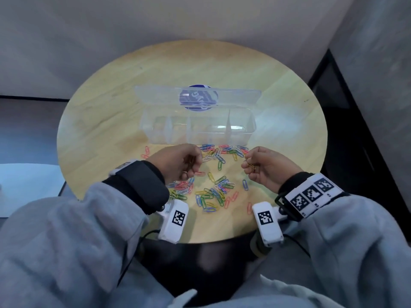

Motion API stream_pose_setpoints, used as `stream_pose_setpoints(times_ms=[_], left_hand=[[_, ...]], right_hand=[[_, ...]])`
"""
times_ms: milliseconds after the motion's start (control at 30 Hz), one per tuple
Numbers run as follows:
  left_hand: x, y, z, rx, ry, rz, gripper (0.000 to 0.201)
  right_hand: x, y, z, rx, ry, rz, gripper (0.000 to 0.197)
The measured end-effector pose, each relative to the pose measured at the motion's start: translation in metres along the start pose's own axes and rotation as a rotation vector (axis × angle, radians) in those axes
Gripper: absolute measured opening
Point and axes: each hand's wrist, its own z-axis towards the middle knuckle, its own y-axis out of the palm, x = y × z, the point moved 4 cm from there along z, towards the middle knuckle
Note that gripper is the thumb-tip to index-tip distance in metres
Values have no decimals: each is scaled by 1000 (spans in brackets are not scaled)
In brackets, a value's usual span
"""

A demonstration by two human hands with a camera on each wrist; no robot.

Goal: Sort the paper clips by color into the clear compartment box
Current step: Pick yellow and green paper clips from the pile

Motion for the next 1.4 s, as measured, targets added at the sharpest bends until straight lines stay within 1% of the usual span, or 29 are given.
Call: stream_pose_setpoints(times_ms=[33, 67, 133, 167, 200, 267, 400, 500, 600, 667, 733, 800, 867, 967, 1067, 1133, 1200, 1367, 1400], left_hand=[[1, -1, 0, 43, -6, 117, 33], [4, -2, -1, 88, 7, 283, 33], [10, -3, 0, 162, 78, 669, 29], [13, -3, 1, 187, 106, 818, 26], [15, -3, 1, 210, 114, 936, 24], [19, -2, 6, 253, 112, 1108, 17], [26, -5, 13, 271, 52, 1312, 7], [22, -9, 15, 246, 34, 1381, 7], [16, -7, 15, 215, 29, 1402, 14], [15, -3, 17, 205, 37, 1399, 17], [15, 1, 21, 215, 59, 1404, 16], [18, 2, 25, 260, 61, 1408, 15], [20, 2, 28, 281, 37, 1401, 11], [22, 5, 34, 252, -13, 1419, 9], [22, 10, 39, 218, -38, 1441, 9], [21, 13, 41, 199, -44, 1448, 15], [21, 15, 43, 187, -51, 1449, 22], [20, 14, 46, 196, -24, 1394, 18], [19, 13, 47, 198, -26, 1390, 20]], right_hand=[[0, -1, 2, 10, 2, -85, 23], [-1, -3, 3, 22, -16, -242, 19], [-9, -6, 4, 59, -86, -692, 7], [-13, -6, 4, 78, -128, -893, 5], [-15, -6, 4, 93, -158, -1031, 7], [-16, -4, 6, 94, -172, -1134, 9], [-14, 5, 9, 18, -188, -1163, 5], [-17, 12, 9, -72, -209, -1178, 3], [-13, 24, 9, -170, -200, -1221, 7], [-9, 31, 10, -194, -174, -1229, 9], [-8, 38, 13, -190, -189, -1271, 8], [-9, 47, 15, -183, -236, -1337, 7], [-7, 58, 15, -194, -266, -1409, 15], [-1, 69, 19, -189, -241, -1496, 25], [3, 76, 28, -178, -209, -1555, 21], [3, 78, 32, -167, -197, -1588, 17], [3, 77, 31, -170, -175, -1600, 19], [-1, 67, 26, -198, -160, -1628, 20], [-2, 64, 25, -199, -156, -1628, 20]])
